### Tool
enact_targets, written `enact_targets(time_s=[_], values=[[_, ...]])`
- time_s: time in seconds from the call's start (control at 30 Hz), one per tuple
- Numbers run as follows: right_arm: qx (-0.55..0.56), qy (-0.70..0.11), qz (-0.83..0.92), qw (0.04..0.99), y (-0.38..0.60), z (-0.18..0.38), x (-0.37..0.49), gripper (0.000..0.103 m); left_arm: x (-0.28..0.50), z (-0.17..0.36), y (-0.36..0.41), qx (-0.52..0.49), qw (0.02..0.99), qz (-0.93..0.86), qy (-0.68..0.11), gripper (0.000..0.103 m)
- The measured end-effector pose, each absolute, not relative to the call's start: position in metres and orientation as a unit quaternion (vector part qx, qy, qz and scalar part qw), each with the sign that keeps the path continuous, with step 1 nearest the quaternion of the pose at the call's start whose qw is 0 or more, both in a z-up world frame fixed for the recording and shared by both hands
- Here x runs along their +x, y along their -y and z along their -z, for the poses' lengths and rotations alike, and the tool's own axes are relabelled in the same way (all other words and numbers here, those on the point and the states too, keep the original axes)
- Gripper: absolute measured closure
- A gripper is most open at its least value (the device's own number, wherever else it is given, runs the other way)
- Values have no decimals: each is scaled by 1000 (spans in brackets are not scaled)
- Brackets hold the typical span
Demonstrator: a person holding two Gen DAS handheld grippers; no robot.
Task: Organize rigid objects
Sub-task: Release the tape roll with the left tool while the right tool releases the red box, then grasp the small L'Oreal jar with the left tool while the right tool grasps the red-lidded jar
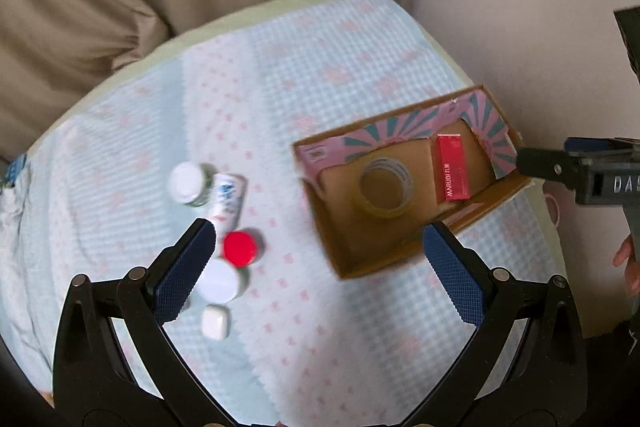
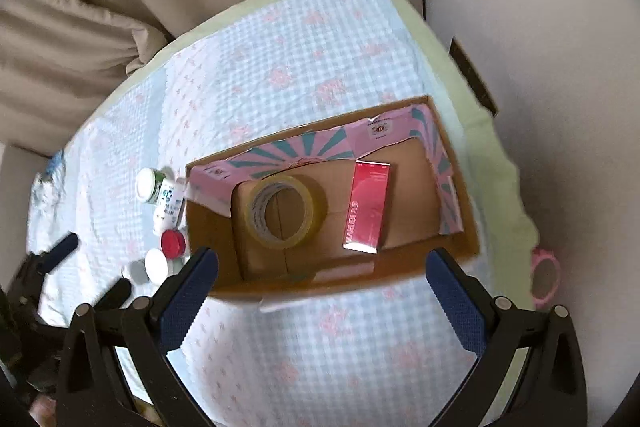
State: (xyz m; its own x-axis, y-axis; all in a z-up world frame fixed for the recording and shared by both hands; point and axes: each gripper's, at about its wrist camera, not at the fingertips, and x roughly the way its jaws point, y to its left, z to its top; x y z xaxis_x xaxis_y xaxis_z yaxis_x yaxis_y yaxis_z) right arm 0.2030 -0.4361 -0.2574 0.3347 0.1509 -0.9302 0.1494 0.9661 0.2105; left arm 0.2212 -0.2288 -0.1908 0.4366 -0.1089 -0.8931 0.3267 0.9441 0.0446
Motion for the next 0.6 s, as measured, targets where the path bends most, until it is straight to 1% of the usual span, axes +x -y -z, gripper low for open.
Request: enact_targets(time_s=[0.13, 0.23, 0.47, 0.6], values=[[60, -564, 15, 824, 396, 226, 178, 0, 201, 170, 186, 101, 851, 113, -502, 0], [42, -546, 18, 837, 371, 208, 161, 0, 184, 158, 147, 98, 859, 105, -492, 0], [65, -511, 25, 857, 300, 171, 121, 0, 148, 131, 43, 77, 871, 99, -476, 0], [101, -505, 23, 857, 262, 167, 111, 0, 137, 131, -11, 78, 872, 93, -475, 0]])
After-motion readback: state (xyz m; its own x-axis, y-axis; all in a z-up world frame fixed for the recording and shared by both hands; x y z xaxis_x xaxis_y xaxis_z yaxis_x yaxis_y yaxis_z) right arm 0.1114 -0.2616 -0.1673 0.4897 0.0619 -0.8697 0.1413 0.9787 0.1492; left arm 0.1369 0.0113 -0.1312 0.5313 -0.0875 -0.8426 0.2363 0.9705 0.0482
